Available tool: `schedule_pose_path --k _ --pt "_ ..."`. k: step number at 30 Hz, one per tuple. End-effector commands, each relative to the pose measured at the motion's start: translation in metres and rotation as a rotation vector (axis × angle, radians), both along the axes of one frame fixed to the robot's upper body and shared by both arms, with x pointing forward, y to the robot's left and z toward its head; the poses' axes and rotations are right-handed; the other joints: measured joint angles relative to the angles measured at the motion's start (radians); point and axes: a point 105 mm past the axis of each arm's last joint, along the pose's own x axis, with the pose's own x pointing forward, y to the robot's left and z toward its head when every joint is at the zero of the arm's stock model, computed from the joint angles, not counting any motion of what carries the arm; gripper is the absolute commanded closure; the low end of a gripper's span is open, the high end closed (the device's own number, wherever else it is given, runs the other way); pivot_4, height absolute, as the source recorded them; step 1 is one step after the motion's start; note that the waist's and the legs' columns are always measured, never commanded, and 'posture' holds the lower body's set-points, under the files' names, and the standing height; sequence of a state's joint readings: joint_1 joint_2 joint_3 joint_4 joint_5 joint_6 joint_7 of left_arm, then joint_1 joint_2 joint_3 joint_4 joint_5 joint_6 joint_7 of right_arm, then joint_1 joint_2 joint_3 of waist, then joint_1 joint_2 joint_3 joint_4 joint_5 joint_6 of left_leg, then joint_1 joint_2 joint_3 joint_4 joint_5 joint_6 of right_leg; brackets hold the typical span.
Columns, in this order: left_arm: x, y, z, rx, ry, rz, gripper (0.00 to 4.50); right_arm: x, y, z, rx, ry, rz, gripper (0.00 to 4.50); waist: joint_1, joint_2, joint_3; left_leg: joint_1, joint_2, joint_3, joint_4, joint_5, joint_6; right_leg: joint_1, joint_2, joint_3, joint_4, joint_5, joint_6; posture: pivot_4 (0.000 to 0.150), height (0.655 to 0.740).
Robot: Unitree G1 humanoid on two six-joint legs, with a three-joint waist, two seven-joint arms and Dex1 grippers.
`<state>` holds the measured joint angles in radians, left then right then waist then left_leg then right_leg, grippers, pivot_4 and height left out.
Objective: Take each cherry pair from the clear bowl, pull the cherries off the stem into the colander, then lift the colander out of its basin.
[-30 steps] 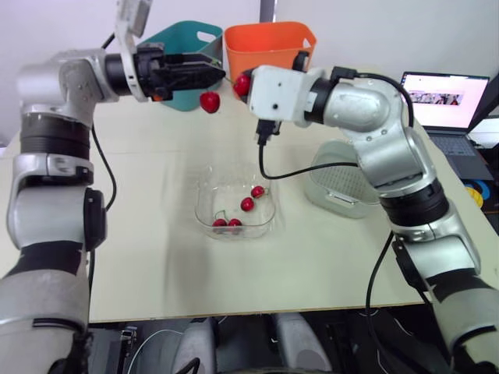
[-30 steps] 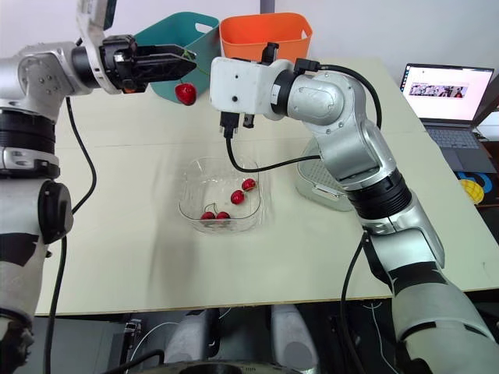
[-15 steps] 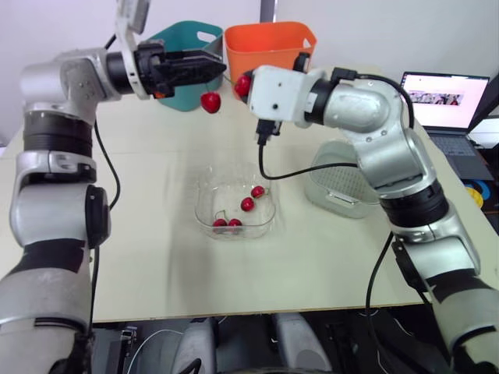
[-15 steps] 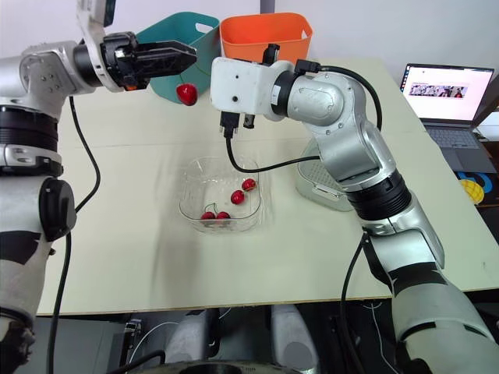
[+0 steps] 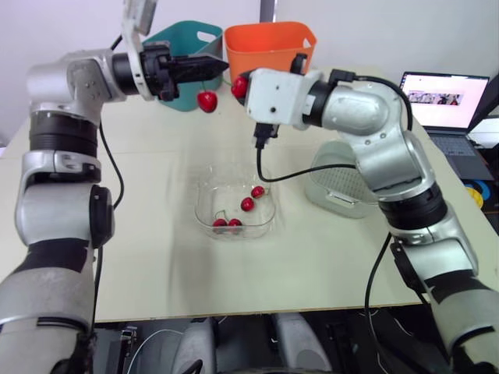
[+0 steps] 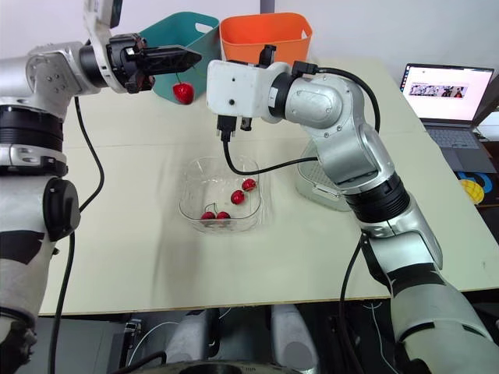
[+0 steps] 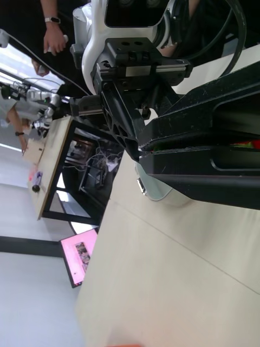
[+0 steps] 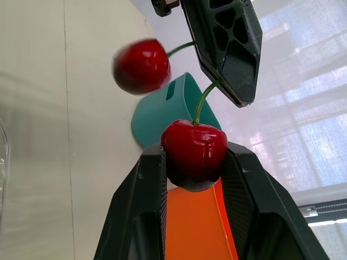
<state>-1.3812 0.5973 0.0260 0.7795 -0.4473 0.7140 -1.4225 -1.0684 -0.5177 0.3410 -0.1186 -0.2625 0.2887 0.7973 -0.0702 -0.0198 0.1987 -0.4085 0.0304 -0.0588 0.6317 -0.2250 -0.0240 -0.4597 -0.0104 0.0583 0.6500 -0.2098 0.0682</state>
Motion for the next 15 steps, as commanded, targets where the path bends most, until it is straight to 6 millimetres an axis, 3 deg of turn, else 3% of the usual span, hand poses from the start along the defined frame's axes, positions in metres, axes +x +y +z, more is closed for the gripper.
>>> schedule_pose_path --k 1,2,7,12,15 --pt "-0.007 0.001 0.014 -0.012 -0.059 -0.01 4.46 -0.012 0.004 0.015 0.014 -0.062 0.03 3.3 0.0 0.0 0.0 0.0 0.0 0.0 0.0 0.0 0.0 0.0 0.0 0.0 0.0 0.0 0.0 0.15 0.74" --pt "-0.007 0.002 0.015 -0.014 -0.062 -0.008 4.46 -0.012 0.004 0.015 0.017 -0.06 0.032 3.3 0.0 0.0 0.0 0.0 0.0 0.0 0.0 0.0 0.0 0.0 0.0 0.0 0.0 0.0 0.0 0.15 0.74" --pt "-0.007 0.008 0.02 -0.037 -0.095 0.021 4.5 -0.012 -0.005 0.01 0.031 0.015 0.023 1.7 0.0 0.0 0.0 0.0 0.0 0.0 0.0 0.0 0.0 0.0 0.0 0.0 0.0 0.0 0.0 0.15 0.74" --pt "-0.009 0.018 0.022 -0.064 -0.153 0.079 4.5 -0.027 -0.027 0.02 0.285 0.333 0.04 0.09 0.001 0.0 0.0 0.0 0.0 0.0 0.0 0.0 0.0 0.0 0.0 0.0 0.001 0.0 0.0 0.15 0.74" --pt "-0.014 0.02 0.018 -0.061 -0.154 0.072 4.5 -0.039 -0.044 0.029 0.431 0.543 0.068 0.04 0.003 0.0 0.0 0.0 0.0 -0.001 0.0 0.001 -0.001 0.0 0.0 0.0 0.001 0.0 0.0 0.15 0.74"
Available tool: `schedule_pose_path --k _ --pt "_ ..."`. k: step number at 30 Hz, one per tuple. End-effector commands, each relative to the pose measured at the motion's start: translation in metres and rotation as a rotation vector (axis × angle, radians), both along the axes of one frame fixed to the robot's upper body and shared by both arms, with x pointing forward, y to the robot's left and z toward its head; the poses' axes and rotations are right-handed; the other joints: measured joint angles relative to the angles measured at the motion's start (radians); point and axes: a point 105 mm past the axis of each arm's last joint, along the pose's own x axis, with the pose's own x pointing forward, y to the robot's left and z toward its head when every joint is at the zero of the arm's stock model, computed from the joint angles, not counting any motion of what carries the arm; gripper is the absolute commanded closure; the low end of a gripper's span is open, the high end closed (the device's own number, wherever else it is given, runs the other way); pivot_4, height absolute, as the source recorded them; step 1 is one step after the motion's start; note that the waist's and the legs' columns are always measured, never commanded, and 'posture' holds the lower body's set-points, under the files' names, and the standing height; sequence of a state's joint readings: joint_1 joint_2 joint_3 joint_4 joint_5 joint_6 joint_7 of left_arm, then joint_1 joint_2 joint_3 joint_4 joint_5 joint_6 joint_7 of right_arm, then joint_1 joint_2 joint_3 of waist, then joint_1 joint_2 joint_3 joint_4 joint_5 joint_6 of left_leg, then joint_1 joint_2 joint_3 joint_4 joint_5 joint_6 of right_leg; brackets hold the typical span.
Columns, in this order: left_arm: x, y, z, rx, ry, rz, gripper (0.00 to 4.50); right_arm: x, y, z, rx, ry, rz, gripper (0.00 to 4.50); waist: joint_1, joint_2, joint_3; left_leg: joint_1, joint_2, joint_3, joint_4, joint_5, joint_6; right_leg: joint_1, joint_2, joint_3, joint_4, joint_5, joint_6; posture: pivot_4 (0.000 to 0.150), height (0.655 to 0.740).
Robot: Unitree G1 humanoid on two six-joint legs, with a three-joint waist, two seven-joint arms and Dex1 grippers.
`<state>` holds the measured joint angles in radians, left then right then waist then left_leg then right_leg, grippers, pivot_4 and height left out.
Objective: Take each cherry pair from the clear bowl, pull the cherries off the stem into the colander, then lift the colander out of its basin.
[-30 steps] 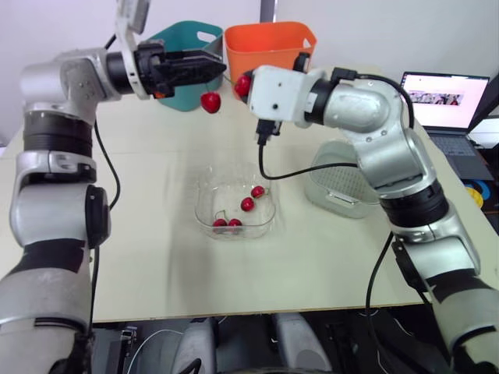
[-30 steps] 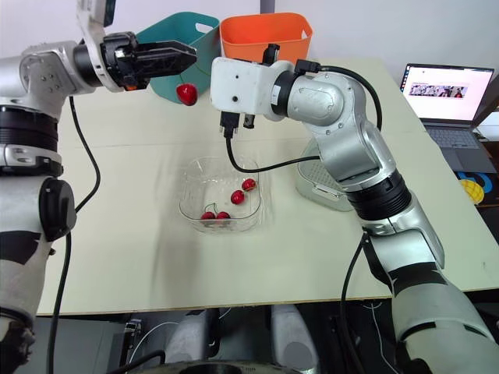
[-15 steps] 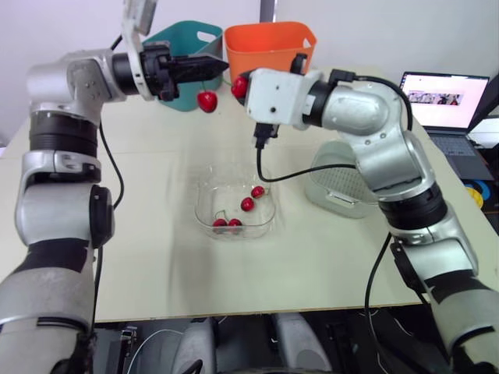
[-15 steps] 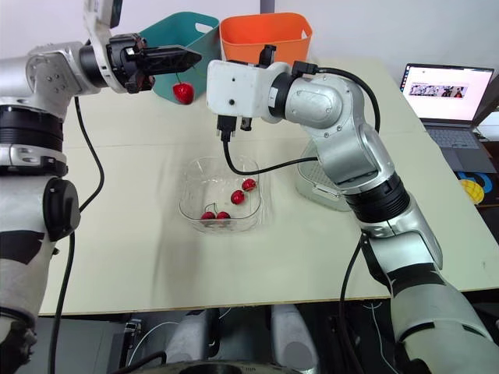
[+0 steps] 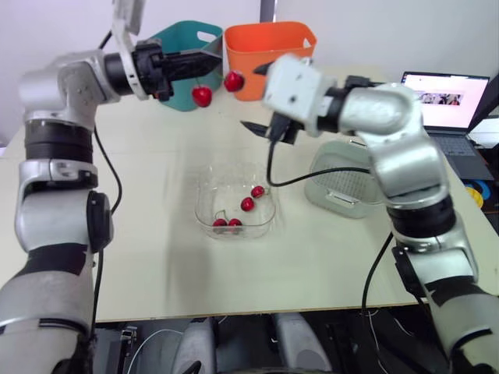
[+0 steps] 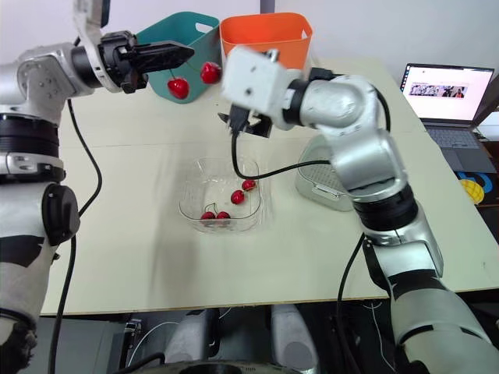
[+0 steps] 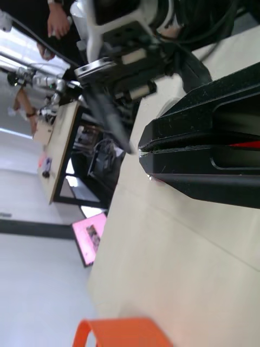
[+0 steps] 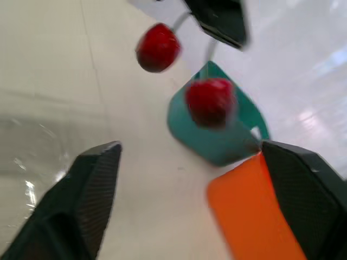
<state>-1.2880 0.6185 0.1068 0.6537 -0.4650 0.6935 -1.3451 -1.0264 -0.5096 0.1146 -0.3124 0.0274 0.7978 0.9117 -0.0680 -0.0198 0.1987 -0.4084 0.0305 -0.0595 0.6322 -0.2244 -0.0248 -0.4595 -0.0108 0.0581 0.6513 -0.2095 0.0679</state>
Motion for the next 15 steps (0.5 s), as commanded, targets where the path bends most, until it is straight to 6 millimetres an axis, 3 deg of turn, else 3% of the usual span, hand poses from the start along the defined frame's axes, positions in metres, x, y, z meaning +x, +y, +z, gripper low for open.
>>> schedule_pose_path --k 1,7,15 --pt "-0.015 0.004 0.015 -0.013 -0.078 -0.022 4.5 -0.025 -0.019 0.028 0.191 0.185 0.07 0.04 0.001 0.0 0.0 0.0 0.0 0.0 0.0 0.0 0.0 0.0 0.0 0.0 0.0 0.0 0.0 0.15 0.74" --pt "-0.019 0.004 0.007 0.019 -0.077 -0.045 4.5 -0.036 -0.051 0.048 0.316 0.43 0.082 0.04 0.001 0.0 0.0 0.0 0.0 0.0 0.0 0.0 0.0 0.0 0.0 0.0 0.0 0.0 0.0 0.15 0.74" --pt "-0.022 0.003 0.005 0.043 -0.067 -0.073 4.5 -0.037 -0.058 0.046 0.336 0.573 0.084 0.04 -0.001 0.0 0.0 0.001 0.0 0.001 -0.001 0.0 0.0 0.0 0.0 0.0 0.0 0.0 0.0 0.15 0.74"
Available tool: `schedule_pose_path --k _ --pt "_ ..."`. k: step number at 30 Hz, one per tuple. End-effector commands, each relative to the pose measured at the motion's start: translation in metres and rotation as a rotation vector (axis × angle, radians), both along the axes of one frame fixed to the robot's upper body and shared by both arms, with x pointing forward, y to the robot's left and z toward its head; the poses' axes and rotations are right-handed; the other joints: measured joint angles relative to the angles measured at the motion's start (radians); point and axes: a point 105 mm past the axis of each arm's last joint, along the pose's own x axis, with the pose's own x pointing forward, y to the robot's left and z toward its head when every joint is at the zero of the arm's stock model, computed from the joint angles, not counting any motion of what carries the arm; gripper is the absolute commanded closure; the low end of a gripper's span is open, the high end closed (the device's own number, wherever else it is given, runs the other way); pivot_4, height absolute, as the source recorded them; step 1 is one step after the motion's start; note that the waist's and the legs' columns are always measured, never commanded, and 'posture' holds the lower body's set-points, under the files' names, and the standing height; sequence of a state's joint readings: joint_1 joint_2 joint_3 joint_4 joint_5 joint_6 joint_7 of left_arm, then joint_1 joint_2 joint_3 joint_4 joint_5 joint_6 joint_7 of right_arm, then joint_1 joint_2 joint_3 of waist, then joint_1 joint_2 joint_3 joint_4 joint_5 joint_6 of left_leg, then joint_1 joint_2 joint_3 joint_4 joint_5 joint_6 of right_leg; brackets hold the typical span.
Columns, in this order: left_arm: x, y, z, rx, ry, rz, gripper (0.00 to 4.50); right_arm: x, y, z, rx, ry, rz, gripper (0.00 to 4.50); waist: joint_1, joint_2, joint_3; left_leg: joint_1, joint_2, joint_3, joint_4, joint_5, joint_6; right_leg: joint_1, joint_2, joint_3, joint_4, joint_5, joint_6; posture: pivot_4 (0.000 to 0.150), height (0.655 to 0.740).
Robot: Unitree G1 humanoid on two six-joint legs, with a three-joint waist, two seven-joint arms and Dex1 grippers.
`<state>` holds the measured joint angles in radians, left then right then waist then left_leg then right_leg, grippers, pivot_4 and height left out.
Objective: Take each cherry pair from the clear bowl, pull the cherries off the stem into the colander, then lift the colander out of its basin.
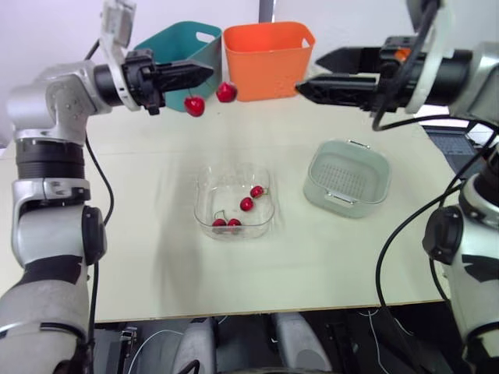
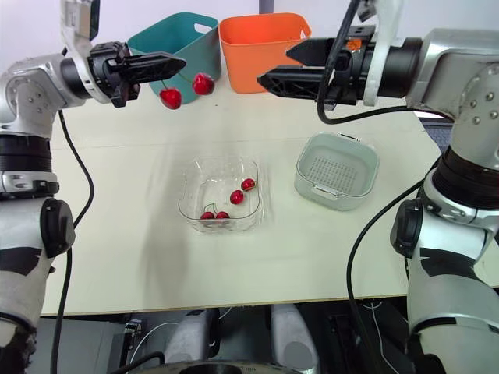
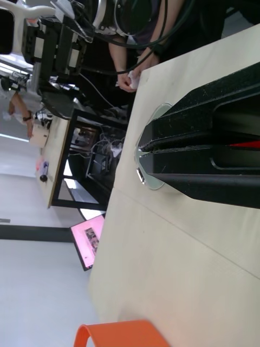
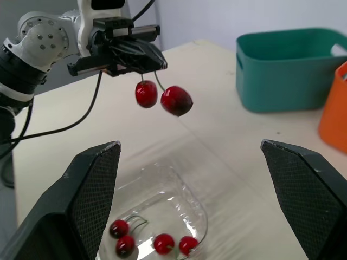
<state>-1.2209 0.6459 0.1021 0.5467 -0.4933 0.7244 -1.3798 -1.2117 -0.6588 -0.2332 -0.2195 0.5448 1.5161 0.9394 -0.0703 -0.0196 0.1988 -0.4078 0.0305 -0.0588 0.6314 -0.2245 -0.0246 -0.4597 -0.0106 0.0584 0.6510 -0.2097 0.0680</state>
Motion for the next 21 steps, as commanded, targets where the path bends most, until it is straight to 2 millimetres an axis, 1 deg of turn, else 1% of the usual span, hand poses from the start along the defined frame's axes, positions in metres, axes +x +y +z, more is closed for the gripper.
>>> schedule_pose_path --k 1,5,8,9,15,21 --pt "-0.01 -0.001 0.012 0.018 -0.051 -0.039 4.5 -0.004 -0.004 0.013 0.007 0.006 0.015 0.04 0.001 0.0 0.0 0.0 0.0 0.0 0.0 0.0 0.0 0.0 0.0 0.0 0.0 0.0 0.0 0.15 0.74" --pt "-0.017 -0.011 0.017 0.033 -0.058 -0.085 4.5 0.003 0.01 0.012 -0.016 0.037 0.093 0.04 0.0 0.0 0.0 0.0 0.0 0.0 0.0 0.0 0.0 0.0 0.0 0.0 -0.001 0.0 0.0 0.15 0.74" --pt "-0.021 -0.018 0.016 0.035 -0.064 -0.105 4.5 0.005 0.029 0.006 -0.048 0.07 0.178 0.04 -0.001 0.0 0.0 0.0 0.0 0.0 0.0 0.0 0.0 0.0 0.0 0.0 -0.001 0.0 0.0 0.15 0.74" --pt "-0.021 -0.019 0.015 0.034 -0.065 -0.107 4.5 0.006 0.032 0.004 -0.055 0.076 0.194 0.04 -0.001 0.0 0.0 0.0 0.0 0.0 0.0 0.0 0.0 0.0 0.0 0.0 -0.001 0.0 0.0 0.15 0.74" --pt "-0.027 -0.023 0.012 0.031 -0.062 -0.122 4.5 0.017 0.052 -0.006 -0.109 0.061 0.267 0.04 0.001 0.0 0.0 0.0 0.0 0.0 0.0 0.0 0.0 0.0 0.0 0.0 -0.001 0.0 0.0 0.15 0.74" --pt "-0.03 -0.025 0.007 0.032 -0.045 -0.128 4.5 0.02 0.063 -0.01 -0.144 0.02 0.317 0.04 0.0 0.0 0.0 0.0 0.0 0.0 0.0 0.0 0.0 0.0 0.0 0.0 0.0 0.0 0.0 0.15 0.74"
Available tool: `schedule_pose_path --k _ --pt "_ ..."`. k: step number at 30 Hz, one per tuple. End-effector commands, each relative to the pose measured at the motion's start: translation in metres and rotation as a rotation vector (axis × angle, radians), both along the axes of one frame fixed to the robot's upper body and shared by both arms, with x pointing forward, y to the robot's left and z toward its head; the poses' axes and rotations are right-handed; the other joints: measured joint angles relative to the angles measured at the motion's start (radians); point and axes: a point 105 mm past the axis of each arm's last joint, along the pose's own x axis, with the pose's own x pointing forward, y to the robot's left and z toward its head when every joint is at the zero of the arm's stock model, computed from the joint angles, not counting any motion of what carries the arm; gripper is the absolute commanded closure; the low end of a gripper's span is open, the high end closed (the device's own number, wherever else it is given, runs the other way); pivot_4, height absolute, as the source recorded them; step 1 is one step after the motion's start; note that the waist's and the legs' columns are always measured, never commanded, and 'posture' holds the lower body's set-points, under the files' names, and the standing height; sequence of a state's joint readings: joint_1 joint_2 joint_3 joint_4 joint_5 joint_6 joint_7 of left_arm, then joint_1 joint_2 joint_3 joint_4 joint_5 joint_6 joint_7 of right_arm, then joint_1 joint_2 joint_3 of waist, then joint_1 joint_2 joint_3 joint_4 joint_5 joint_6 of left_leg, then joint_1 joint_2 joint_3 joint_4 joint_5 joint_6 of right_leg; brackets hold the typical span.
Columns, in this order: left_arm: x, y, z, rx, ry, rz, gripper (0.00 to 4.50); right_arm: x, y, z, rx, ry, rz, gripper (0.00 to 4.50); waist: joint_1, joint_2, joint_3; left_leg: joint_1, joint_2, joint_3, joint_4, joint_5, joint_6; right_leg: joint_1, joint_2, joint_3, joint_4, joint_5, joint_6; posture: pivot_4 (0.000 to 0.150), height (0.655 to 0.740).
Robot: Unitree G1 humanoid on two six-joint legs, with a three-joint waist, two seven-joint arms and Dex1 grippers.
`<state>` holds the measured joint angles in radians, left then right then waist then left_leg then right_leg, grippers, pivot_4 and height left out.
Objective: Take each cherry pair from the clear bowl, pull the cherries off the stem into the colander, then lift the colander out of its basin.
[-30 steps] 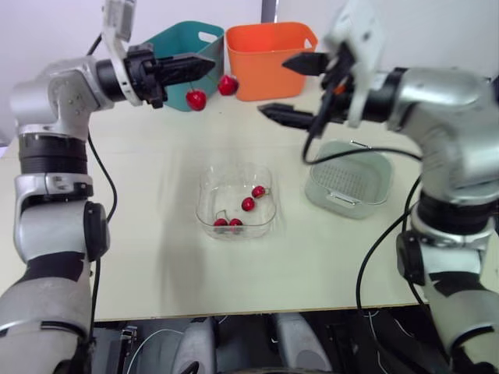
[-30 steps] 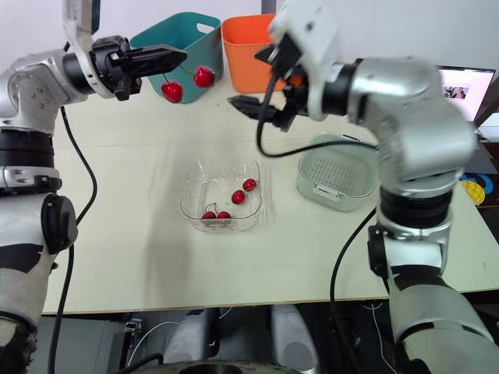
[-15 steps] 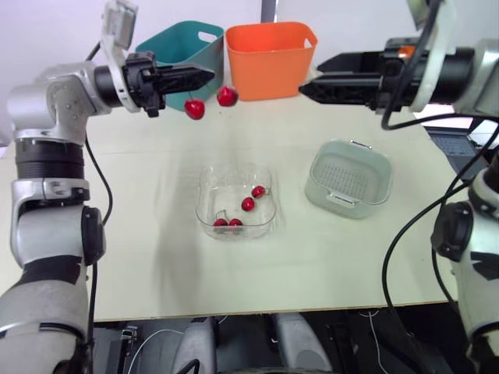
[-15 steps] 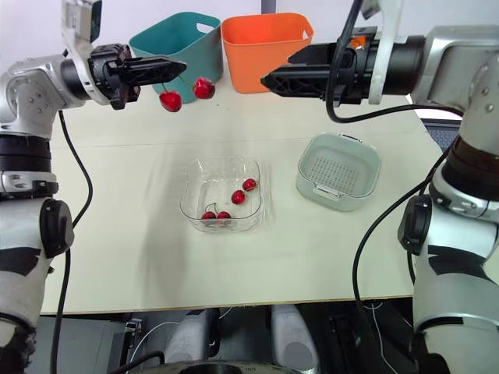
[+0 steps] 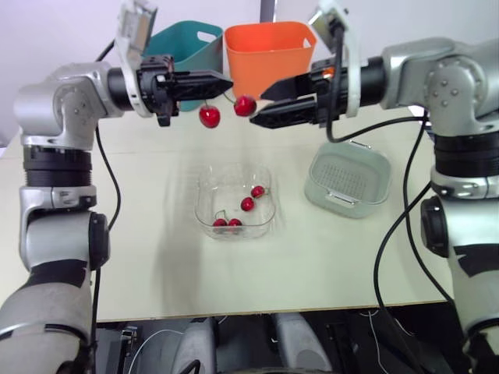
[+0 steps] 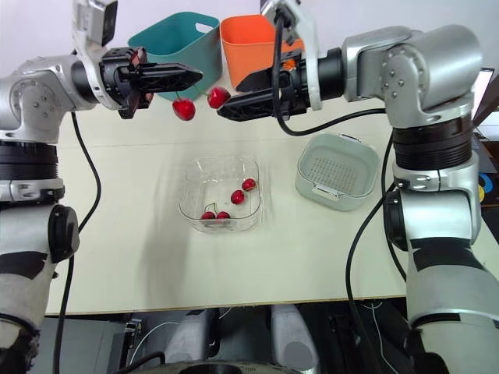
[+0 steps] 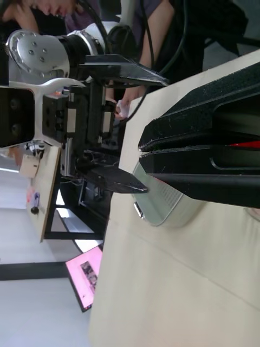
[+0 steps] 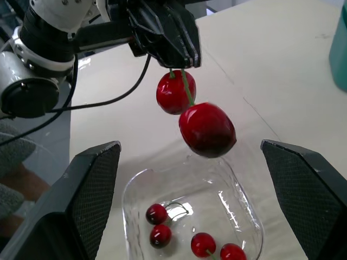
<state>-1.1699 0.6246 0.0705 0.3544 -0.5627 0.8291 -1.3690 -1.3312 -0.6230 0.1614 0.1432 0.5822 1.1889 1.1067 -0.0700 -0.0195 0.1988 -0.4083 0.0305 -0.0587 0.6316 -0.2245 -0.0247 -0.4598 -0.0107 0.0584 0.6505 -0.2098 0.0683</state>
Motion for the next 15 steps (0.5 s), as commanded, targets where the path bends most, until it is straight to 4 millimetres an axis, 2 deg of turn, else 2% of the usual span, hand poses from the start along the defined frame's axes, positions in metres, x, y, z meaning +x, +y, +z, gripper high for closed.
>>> schedule_pose_path --k 1,15 --pt "-0.008 0.0 0.01 -0.011 -0.043 -0.013 4.5 -0.007 0.008 0.017 0.008 -0.087 0.051 0.04 0.0 0.0 0.0 0.0 0.0 0.0 0.0 0.0 0.0 0.0 0.0 0.0 0.0 0.0 0.0 0.15 0.74" --pt "-0.011 -0.004 0.009 -0.013 -0.03 -0.03 4.5 -0.003 0.019 0.01 -0.009 -0.107 0.071 0.04 0.0 0.0 0.0 0.0 0.0 0.0 0.0 0.0 0.0 0.0 0.0 0.0 0.0 0.0 0.0 0.15 0.74"
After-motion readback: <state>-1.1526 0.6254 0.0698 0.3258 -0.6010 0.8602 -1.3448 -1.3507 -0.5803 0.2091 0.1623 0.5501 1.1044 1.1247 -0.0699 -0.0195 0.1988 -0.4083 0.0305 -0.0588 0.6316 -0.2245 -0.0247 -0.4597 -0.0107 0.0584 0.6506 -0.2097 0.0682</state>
